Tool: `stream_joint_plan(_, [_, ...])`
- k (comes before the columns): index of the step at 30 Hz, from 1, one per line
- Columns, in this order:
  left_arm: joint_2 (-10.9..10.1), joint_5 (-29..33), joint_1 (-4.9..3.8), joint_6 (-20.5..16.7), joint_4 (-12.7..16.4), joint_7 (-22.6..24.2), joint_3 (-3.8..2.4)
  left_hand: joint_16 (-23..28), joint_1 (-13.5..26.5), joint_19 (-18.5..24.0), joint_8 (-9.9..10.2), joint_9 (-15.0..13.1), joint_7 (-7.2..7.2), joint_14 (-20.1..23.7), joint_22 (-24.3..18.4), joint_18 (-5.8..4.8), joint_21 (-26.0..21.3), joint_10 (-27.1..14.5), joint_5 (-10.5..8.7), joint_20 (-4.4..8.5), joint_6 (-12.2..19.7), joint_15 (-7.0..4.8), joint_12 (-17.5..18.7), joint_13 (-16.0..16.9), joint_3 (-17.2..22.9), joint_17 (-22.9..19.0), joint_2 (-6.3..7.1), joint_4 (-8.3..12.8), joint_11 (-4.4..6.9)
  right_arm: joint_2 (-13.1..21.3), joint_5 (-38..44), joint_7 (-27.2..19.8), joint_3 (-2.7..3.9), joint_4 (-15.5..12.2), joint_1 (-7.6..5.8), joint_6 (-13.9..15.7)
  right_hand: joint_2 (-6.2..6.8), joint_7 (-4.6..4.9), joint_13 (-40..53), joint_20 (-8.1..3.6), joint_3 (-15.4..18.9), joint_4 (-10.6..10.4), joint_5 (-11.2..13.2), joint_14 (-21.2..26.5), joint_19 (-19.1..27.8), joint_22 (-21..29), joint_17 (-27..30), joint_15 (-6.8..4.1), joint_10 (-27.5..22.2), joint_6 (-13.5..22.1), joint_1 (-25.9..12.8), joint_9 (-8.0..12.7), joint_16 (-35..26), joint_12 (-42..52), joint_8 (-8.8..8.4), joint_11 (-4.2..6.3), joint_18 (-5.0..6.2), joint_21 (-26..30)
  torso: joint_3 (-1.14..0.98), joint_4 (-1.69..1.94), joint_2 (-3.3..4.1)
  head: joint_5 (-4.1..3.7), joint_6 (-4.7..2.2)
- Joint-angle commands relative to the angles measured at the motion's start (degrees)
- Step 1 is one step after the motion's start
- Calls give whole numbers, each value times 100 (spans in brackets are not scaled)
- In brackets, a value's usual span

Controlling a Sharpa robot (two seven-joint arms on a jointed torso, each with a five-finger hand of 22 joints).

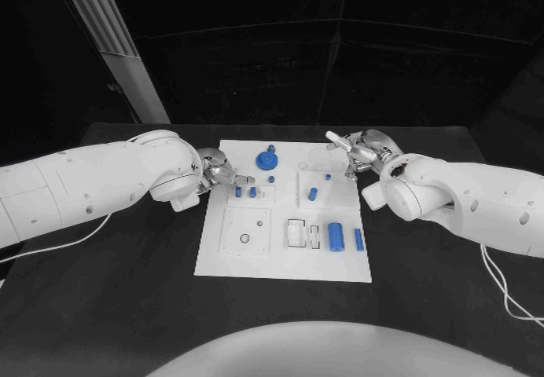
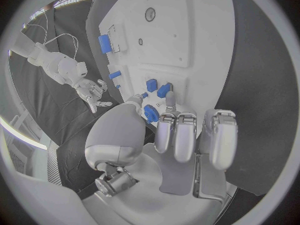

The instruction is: Assemble the parts on the task board

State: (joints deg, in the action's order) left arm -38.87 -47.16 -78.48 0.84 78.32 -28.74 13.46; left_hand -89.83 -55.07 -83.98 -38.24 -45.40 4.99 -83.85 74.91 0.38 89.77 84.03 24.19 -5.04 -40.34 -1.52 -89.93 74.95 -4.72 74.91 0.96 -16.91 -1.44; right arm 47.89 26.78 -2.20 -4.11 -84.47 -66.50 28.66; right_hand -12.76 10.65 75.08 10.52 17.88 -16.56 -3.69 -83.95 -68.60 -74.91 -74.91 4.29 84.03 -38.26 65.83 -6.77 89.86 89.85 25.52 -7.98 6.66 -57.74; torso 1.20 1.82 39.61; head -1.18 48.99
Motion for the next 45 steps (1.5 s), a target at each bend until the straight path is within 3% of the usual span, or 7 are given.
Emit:
stream_joint_plan(1, [-8,6,-4,26,7,-4,0,-17,13,-602,-32,2,-3,-615,1509,-38,23,597,-18,-49,-55,29,-7,1505,-28,1509,-56,9,1,2,15,-52,3,-7,-9,28,-16,110,1492,-35,39,-3,-39,-605,2,-432,-1509,-28,597,-7,28,5,14,15,34,42,51,30,-2,-2,0,2,-3])
stream_joint_plan(19, [-22,6,-4,145,-3,-203,0,-17,-326,-602,-105,-43,-31,-615,1509,-38,23,597,204,-32,-14,6,-7,1505,27,1509,-153,16,25,-1,15,-51,3,-8,-9,33,-21,110,1492,-36,40,-2,-39,-605,4,-431,-1509,-29,597,-6,32,7,14,15,39,42,53,38,0,1,-1,-4,11])
stream_joint_plan(21, [-24,6,-4,146,-2,-196,0,-17,-378,-602,-108,-44,-34,-615,1509,-38,23,597,356,-29,-1,3,-7,1505,30,1509,-151,13,29,-1,15,-51,3,-8,-9,34,-21,110,1492,-36,40,-2,-39,-605,4,-431,-1509,-29,597,-6,32,7,14,15,39,42,53,38,-2,1,-1,-5,11])
stream_joint_plan(25, [-28,6,-4,149,-3,-167,0,-17,-524,-602,-106,-35,-47,-615,1509,-38,23,597,939,-19,19,-7,-7,1505,56,1509,-121,14,41,-2,15,-50,3,-5,-9,36,-21,110,1492,-36,40,-2,-39,-605,4,-431,-1509,-29,597,-6,32,7,14,15,39,42,53,38,-4,1,-2,-2,6])
stream_joint_plan(27, [-28,6,-4,151,-4,-149,0,-17,-616,-602,-91,-17,-52,-615,1509,-38,23,597,1416,-12,27,-14,-7,1505,94,1509,-83,11,47,-1,15,-50,3,-4,-9,38,-21,110,1492,-36,40,-2,-39,-605,4,-431,-1509,-29,597,-6,32,7,14,15,39,42,53,38,-1,-1,-1,-9,6])
stream_joint_plan(33, [-28,6,-4,154,-9,-109,0,-17,-714,-602,-66,23,-62,-615,1509,-38,23,597,2065,-5,21,-21,-7,1505,184,1509,-16,13,56,0,15,-48,3,-1,-9,40,-21,110,1492,-36,40,-2,-39,-605,4,-431,-1509,-29,597,-6,32,7,14,15,39,42,53,38,0,-4,0,-11,5])
stream_joint_plan(45, [-31,6,-4,173,-9,-24,0,-17,-732,-602,-59,40,-65,-615,1509,-38,23,597,2223,-3,13,-21,-7,1505,223,1509,32,19,58,-4,15,-44,3,1,-9,41,-25,109,1492,-36,40,-2,-40,-605,2,-433,-1509,-29,597,-6,35,9,14,15,42,43,52,37,-1,1,-1,-8,3])
